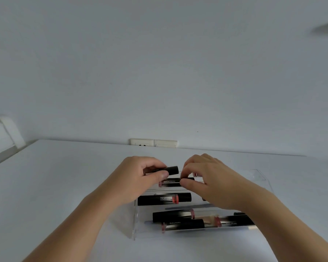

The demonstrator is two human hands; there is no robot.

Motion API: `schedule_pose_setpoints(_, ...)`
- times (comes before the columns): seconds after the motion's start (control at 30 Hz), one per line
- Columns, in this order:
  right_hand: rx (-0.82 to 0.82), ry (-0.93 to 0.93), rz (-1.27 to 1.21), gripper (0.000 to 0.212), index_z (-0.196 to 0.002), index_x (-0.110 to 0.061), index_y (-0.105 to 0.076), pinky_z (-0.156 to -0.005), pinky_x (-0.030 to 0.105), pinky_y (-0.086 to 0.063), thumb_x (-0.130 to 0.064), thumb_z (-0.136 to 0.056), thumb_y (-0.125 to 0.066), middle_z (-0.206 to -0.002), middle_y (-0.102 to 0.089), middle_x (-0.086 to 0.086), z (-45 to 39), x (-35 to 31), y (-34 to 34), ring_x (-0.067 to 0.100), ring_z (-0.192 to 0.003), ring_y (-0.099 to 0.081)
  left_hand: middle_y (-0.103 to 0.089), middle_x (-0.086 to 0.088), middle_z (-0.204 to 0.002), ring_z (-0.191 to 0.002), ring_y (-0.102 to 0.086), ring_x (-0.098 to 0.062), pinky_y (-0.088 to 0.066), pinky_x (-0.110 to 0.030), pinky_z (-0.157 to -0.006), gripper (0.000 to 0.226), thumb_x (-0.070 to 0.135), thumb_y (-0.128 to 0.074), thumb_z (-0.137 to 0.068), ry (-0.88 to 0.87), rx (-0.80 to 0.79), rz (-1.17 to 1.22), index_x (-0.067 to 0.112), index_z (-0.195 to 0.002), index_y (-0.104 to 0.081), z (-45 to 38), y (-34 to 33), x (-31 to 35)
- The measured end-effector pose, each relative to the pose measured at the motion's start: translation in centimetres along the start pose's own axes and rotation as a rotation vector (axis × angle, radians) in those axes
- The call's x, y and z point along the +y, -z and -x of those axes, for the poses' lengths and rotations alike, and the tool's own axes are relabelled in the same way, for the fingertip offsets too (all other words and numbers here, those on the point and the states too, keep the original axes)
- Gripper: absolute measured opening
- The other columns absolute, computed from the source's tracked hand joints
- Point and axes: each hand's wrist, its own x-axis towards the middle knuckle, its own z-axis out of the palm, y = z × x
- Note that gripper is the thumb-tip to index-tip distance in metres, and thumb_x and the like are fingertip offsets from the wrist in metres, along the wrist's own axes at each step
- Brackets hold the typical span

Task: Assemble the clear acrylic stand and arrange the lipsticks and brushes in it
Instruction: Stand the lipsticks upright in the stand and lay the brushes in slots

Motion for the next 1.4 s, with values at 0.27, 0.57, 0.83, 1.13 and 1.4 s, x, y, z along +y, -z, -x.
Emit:
schedule_pose_setpoints(0.27,-0.017,-0.028,-0.035,0.013,-0.101,-0.042,-0.052,-0.082,0.008,-0.03,-0.053,-0.097,-0.049,-0.097,-0.046,-0.029,0.1,0.0,0.3,-0.012,-0.106,-0.034,-0.076,0.014,-0.081,-0.08,-0.069,-0.003,-0.051,-0.022,-0.076,0.01,0.027,-0.075,-0.09,-0.016,0.084,0.045,0.037,-0.092,-0.072,0.1,-0.3,0.0)
schedule_pose_setpoints(0.57,0.133,-0.08,-0.112,0.014,-0.097,-0.049,-0.054,-0.07,0.014,-0.036,-0.06,-0.088,-0.056,-0.095,-0.056,-0.024,0.6,0.0,-0.8,-0.007,-0.099,-0.048,-0.075,0.012,-0.089,-0.08,-0.071,-0.006,-0.053,-0.018,-0.074,0.026,0.018,-0.084,-0.079,0.008,0.191,0.154,0.039,-0.09,-0.073,0.0,-0.4,0.2)
schedule_pose_setpoints(0.83,0.243,0.0,-0.088,0.017,-0.099,-0.04,-0.061,-0.083,0.012,-0.037,-0.053,-0.088,-0.058,-0.109,-0.058,-0.023,0.8,-0.4,-1.1,-0.006,-0.107,-0.045,-0.077,0.006,-0.083,-0.079,-0.073,-0.013,-0.055,-0.027,-0.079,0.027,0.01,-0.083,-0.08,0.034,0.169,0.208,0.034,-0.09,-0.074,0.1,-0.6,0.5)
schedule_pose_setpoints(1.13,0.248,0.048,0.031,0.006,-0.097,-0.043,-0.057,-0.094,0.012,-0.023,-0.047,-0.094,-0.06,-0.085,-0.048,-0.029,0.8,-0.9,-0.8,-0.003,-0.1,-0.036,-0.077,0.005,-0.082,-0.076,-0.073,-0.011,-0.054,-0.022,-0.075,0.027,0.015,-0.082,-0.079,0.023,0.132,0.2,0.037,-0.092,-0.073,0.1,-0.7,0.5)
schedule_pose_setpoints(1.4,0.166,0.078,0.14,0.027,-0.118,-0.035,-0.065,-0.113,0.027,-0.012,-0.043,-0.103,-0.044,-0.097,-0.044,-0.019,0.7,-1.2,-1.0,0.007,-0.097,-0.031,-0.077,0.007,-0.083,-0.077,-0.071,-0.009,-0.053,-0.018,-0.073,0.029,0.012,-0.083,-0.078,0.023,0.143,0.203,0.037,-0.09,-0.074,0.0,-0.8,0.5)
